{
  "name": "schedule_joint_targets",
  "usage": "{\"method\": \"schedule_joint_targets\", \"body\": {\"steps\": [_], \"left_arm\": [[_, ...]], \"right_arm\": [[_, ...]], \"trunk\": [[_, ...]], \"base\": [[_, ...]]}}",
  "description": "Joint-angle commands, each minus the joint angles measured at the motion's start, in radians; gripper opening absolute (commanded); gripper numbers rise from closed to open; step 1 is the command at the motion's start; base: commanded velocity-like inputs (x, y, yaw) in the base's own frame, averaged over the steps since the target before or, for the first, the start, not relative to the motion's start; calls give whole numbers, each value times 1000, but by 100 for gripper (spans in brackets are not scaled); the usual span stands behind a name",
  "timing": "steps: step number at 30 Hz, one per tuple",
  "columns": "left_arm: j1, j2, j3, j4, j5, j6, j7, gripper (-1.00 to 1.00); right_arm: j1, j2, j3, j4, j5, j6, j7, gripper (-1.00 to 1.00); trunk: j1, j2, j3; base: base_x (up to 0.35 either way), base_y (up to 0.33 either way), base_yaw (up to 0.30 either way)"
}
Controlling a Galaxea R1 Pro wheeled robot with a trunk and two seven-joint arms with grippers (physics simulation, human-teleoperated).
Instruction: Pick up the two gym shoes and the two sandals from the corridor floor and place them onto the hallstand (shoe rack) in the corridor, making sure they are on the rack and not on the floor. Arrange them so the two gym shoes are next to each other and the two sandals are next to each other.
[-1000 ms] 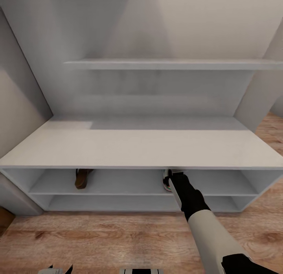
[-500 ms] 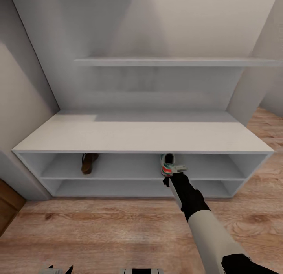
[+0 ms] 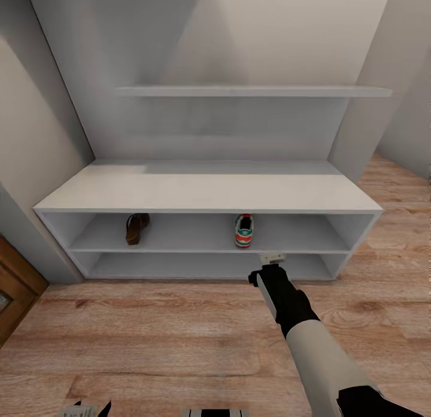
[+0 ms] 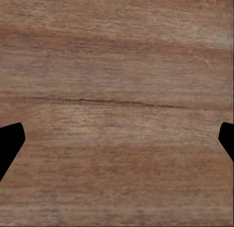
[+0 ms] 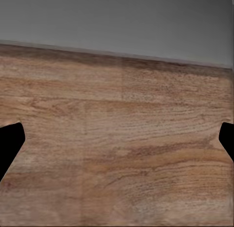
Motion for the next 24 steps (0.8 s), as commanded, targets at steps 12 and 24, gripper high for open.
{"method": "schedule_joint_targets", "body": {"steps": [12, 24], "left_arm": [[-1, -1, 11, 1, -3, -4, -8, 100], [-1, -1, 15, 6, 1, -6, 11, 100]], "right_arm": [[2, 0, 0, 110, 9, -12, 4, 100], [21, 0, 0, 292, 13, -287, 3, 100]], "trunk": [[-1, 0, -1], [-1, 0, -1]], "base": [[-335, -141, 0], [-261, -105, 0]]}}
